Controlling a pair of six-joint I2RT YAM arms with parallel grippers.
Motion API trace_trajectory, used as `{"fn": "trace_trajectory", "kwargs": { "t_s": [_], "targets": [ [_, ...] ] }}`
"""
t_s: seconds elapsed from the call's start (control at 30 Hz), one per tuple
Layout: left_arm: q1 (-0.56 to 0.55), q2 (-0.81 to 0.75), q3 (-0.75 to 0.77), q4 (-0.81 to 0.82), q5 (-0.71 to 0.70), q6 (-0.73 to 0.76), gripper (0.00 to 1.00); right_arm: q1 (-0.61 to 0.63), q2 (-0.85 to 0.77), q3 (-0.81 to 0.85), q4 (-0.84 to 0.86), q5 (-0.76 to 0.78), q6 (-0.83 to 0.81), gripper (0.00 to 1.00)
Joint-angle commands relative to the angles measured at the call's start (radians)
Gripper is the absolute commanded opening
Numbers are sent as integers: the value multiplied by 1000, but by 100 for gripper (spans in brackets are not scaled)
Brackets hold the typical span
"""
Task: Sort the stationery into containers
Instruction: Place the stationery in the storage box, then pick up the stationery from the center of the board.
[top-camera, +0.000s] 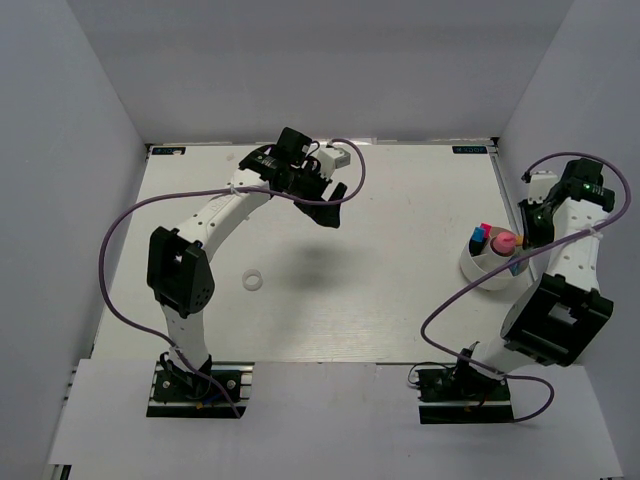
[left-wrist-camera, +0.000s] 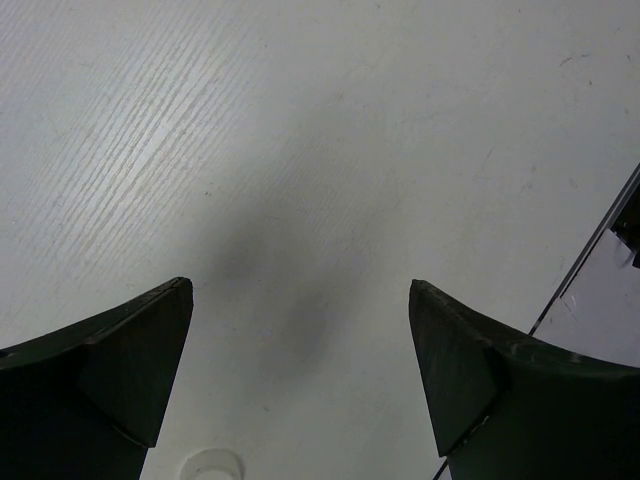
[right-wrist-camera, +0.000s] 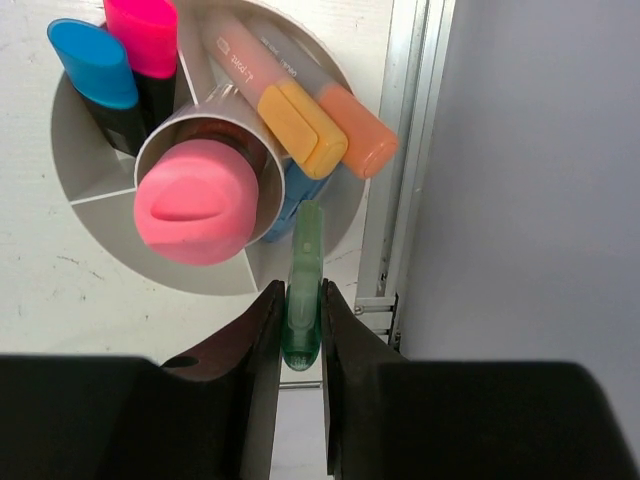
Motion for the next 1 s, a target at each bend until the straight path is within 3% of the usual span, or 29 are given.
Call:
{"fn": "trace_trajectory", "kwargs": {
  "t_s": [0.0,0.1,0.2,0.23,0.3,0.43,0.67,0.8,0.83,0.97],
  "targets": [
    [0,-28,24,7,-11,10,98,-5,21,12,40,-22,1,0],
    [10,-29,28,5,15,-19,98,-5,64,20,27,0,1,0],
    [20,-43,10,30,43,-54,98,-6,69,32,17,-8,1,19],
    [29,-49,2,31,43,-67,98,-5,69,41,17,-11,3,29],
    [29,-55,-16,40,55,-77,98,-5,74,61,-2,-39,3,37],
    [57,-86,-65,62,28,-114,98,0,104,161,-107,-83,1,43],
    [132,-206,-194,74,-95,-130,98,12,118,382,-285,-189,-20,41],
    [239,-184,-197,-8,-164,-75,82,49,78,417,-300,-220,-17,39],
    [255,-180,-194,-22,-188,-47,72,62,69,405,-302,-227,-20,39],
    [345,-189,-260,-61,-201,24,54,101,52,345,-300,-298,-20,36]
  ]
}}
